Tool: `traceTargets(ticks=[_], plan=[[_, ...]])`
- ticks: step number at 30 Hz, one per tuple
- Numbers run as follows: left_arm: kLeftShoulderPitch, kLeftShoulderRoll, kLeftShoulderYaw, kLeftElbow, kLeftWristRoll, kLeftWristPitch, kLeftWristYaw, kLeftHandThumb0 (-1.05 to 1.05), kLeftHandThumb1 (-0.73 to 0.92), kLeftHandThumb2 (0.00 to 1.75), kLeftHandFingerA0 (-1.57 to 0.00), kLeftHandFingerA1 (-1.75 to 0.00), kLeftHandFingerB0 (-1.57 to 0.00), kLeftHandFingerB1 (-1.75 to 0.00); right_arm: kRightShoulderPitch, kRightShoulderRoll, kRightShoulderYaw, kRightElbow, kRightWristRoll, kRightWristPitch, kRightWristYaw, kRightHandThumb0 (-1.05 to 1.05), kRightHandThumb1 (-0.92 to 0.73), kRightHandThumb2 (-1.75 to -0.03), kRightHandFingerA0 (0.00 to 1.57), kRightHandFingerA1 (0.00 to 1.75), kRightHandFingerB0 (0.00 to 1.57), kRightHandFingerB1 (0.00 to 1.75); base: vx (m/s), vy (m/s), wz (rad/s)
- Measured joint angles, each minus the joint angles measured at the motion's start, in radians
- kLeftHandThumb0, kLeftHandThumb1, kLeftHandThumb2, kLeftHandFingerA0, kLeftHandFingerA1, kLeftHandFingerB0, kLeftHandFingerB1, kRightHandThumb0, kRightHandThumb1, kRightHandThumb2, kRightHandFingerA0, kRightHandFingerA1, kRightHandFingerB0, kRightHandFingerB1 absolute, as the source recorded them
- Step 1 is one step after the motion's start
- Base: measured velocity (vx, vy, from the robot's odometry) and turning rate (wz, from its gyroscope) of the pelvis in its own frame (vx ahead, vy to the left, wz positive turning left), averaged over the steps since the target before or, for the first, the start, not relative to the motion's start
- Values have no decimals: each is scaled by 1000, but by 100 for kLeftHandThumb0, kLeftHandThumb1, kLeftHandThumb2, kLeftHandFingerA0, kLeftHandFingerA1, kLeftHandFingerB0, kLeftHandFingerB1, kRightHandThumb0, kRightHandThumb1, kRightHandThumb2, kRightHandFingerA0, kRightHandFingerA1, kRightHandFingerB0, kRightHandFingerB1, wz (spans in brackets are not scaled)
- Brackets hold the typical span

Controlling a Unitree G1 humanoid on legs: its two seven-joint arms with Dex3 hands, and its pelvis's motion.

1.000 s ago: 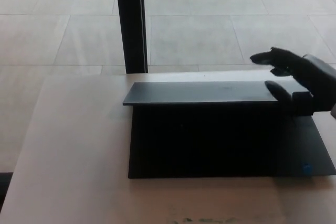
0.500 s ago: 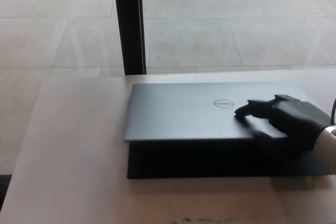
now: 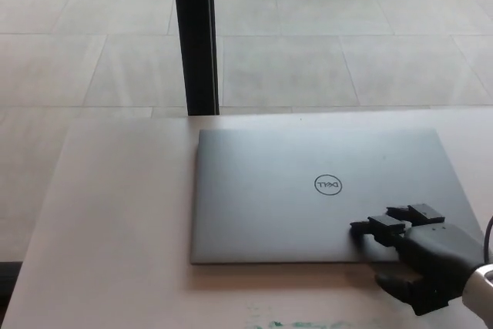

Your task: The robot uses its right hand to push down on the lid of a laptop kept in the middle of the desk to close it

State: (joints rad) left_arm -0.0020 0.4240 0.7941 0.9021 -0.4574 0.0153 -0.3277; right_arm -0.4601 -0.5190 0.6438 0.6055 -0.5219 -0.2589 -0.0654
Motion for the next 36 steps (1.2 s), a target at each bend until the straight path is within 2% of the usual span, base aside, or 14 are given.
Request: traceTargets(ticks=[1, 4, 9, 10, 13, 18, 19, 20, 23, 26, 29, 32, 33, 36], plan=[[0, 0, 0, 0, -1, 0, 0, -86, 74, 82, -36, -54, -30, -43, 0, 3, 0, 10, -3, -5, -7, -98, -92, -85, 24, 59, 24, 41, 0, 0, 0], [2, 0, 0, -5, -5, 0, 0, -81, 88, 66, -36, -48, -32, -37, -6, 3, -8, 25, -12, -16, -13, -92, -92, -83, 21, 56, 25, 41, 0, 0, 0], [4, 0, -1, -2, -9, 0, -1, -86, 77, 78, -34, -51, -28, -41, -11, -1, -59, 3, -1, -20, 12, -90, -92, -83, 21, 53, 25, 39, 0, 0, 0], [4, 0, -1, -2, -10, 0, -1, -81, 88, 67, -36, -47, -31, -37, -11, -2, -77, -2, 7, -19, 24, -92, -92, -83, 24, 52, 26, 39, 0, 0, 0], [3, 0, -2, -1, -14, 0, -1, -86, 78, 78, -34, -50, -28, -40, -12, -3, -140, -19, 37, -16, 61, -97, -92, -87, 28, 51, 27, 37, 0, 0, 0], [3, 0, -2, -1, -17, 0, -1, -79, 89, 67, -35, -46, -31, -36, -29, -3, -262, -34, 104, -7, 118, -98, -91, -81, 25, 51, 25, 35, 0, 0, 0], [3, 0, -1, -1, -18, 0, -1, -86, 76, 79, -35, -50, -28, -40, -32, -4, -285, -39, 117, -4, 129, -89, -92, -78, 27, 48, 28, 34, 0, 0, 0], [3, 0, -1, -1, -18, 0, -1, -85, 76, 79, -35, -50, -27, -40, -34, -4, -307, -46, 131, -1, 137, -96, -87, -88, 29, 50, 27, 35, 0, 0, 0], [3, 0, -1, -1, -18, 0, -1, -80, 89, 67, -36, -49, -31, -37, -36, -9, -375, -74, 170, 10, 163, -89, -92, -80, 33, 46, 28, 33, 0, 0, 0], [3, 0, -1, -1, -18, 0, -1, -85, 76, 82, -34, -53, -27, -42, -36, -23, -451, -98, 208, 17, 184, -93, -87, -88, 36, 45, 30, 36, 0, 0, 0], [4, 0, -1, -1, -18, 0, -1, -87, 75, 79, -34, -51, -27, -40, -36, -48, -533, -112, 243, 21, 201, -87, -92, -72, 45, 47, 41, 34, 0, 0, 0], [3, 0, -1, -1, -18, 0, -1, -81, 88, 67, -35, -46, -31, -36, -29, -75, -627, -112, 278, 22, 213, -84, -92, -75, 45, 60, 41, 41, 0, 0, 0], [3, 0, -2, -1, -18, 0, -1, -87, 76, 80, -35, -51, -27, -41, -23, -83, -659, -111, 289, 22, 217, -94, -76, -96, 51, 72, 43, 56, 0, 0, 0], [3, 0, -1, -1, -18, 0, -1, -86, 76, 79, -35, -51, -27, -41, -2, -108, -746, -104, 316, 22, 222, -94, -77, -93, 53, 76, 43, 59, 0, 0, 0]])
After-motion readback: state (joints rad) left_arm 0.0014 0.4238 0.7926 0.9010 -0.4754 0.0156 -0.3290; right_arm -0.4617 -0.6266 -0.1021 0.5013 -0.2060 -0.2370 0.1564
